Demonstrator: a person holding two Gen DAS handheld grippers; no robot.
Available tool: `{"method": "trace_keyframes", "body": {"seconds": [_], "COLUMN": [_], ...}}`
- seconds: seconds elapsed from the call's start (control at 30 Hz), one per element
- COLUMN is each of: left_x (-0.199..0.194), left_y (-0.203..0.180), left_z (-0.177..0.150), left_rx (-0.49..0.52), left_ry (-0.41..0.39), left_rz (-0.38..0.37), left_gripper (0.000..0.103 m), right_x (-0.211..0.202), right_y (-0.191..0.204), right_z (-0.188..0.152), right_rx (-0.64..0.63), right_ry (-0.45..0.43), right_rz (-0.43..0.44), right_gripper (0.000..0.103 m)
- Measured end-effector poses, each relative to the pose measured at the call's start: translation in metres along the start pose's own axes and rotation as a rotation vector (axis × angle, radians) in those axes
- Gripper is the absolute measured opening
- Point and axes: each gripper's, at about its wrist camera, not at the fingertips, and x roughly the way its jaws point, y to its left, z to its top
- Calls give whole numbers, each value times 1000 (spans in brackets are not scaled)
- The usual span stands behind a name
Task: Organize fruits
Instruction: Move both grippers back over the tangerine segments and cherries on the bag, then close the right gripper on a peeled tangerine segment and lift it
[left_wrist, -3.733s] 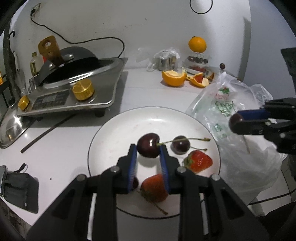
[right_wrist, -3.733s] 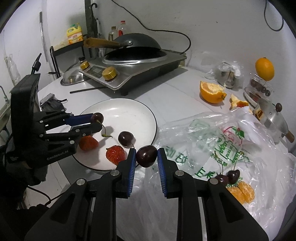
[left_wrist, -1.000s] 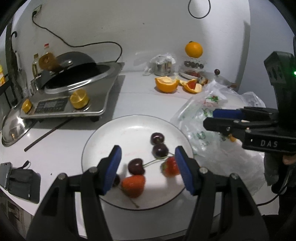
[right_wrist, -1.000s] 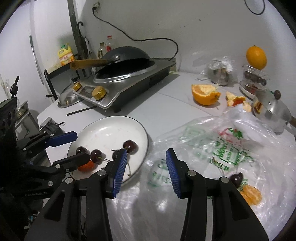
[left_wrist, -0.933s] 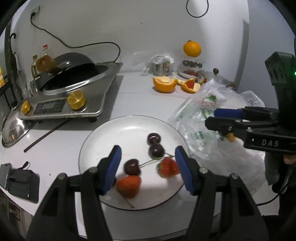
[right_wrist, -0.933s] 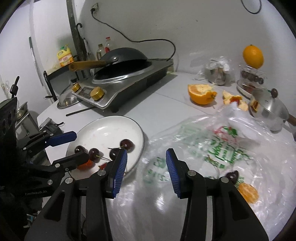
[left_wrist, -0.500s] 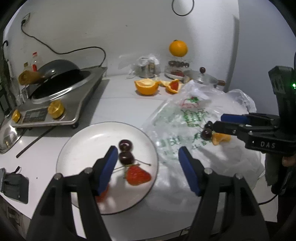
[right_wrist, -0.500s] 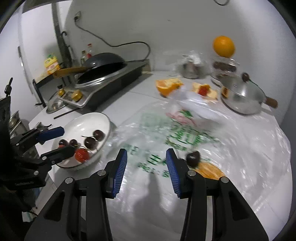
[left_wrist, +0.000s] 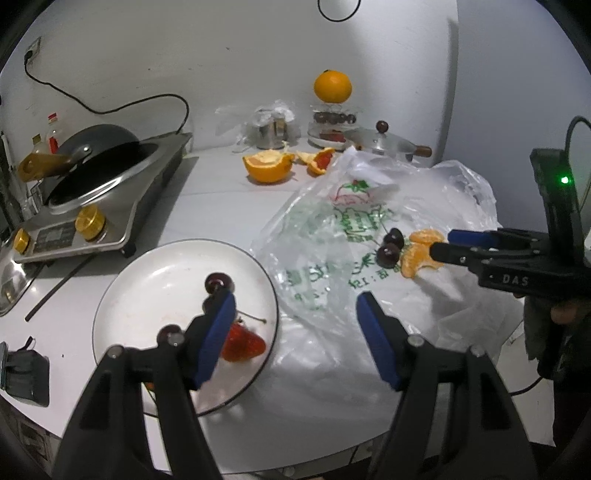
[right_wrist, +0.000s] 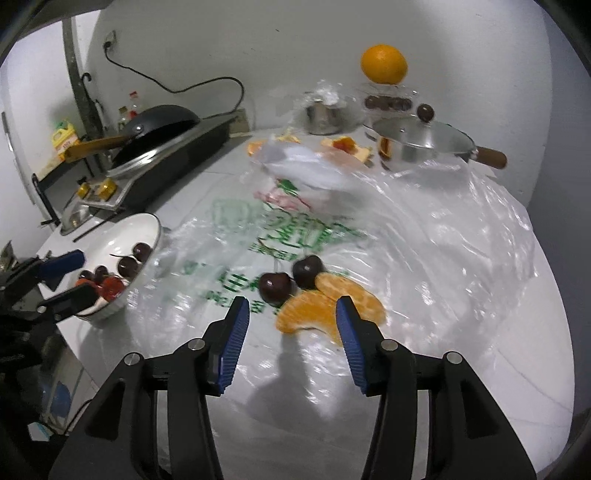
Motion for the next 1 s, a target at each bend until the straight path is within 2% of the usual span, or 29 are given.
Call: {"method": "trace_keyframes", "body": {"seconds": [0.13, 0.5, 0.57, 0.63, 0.87, 1.0], "left_x": [-1, -1, -1, -1, -2, -2], "left_y": [-1, 8, 11, 15, 32, 38], "left_z": [-1, -6, -7, -8, -12, -14], "left_rx": [3, -15, -19, -23, -53, -67], "left_ry": [2, 4, 6, 7, 4, 4], "left_rz": [-7, -16, -19, -19, -10, -9], "left_gripper": [69, 69, 69, 70, 69, 69], "right_x": [6, 26, 30, 34, 46, 56], "right_y": [-5, -11, -10, -9, 1, 4], "right_z": [-5, -9, -8, -6, -1, -1], "right_rx": [17, 81, 90, 94, 73, 58], "right_ry": [18, 71, 78, 85, 102, 128], "right_rz": [-22, -59, -64, -67, -120, -185], "right_gripper": [57, 58, 65, 67, 69, 69]}}
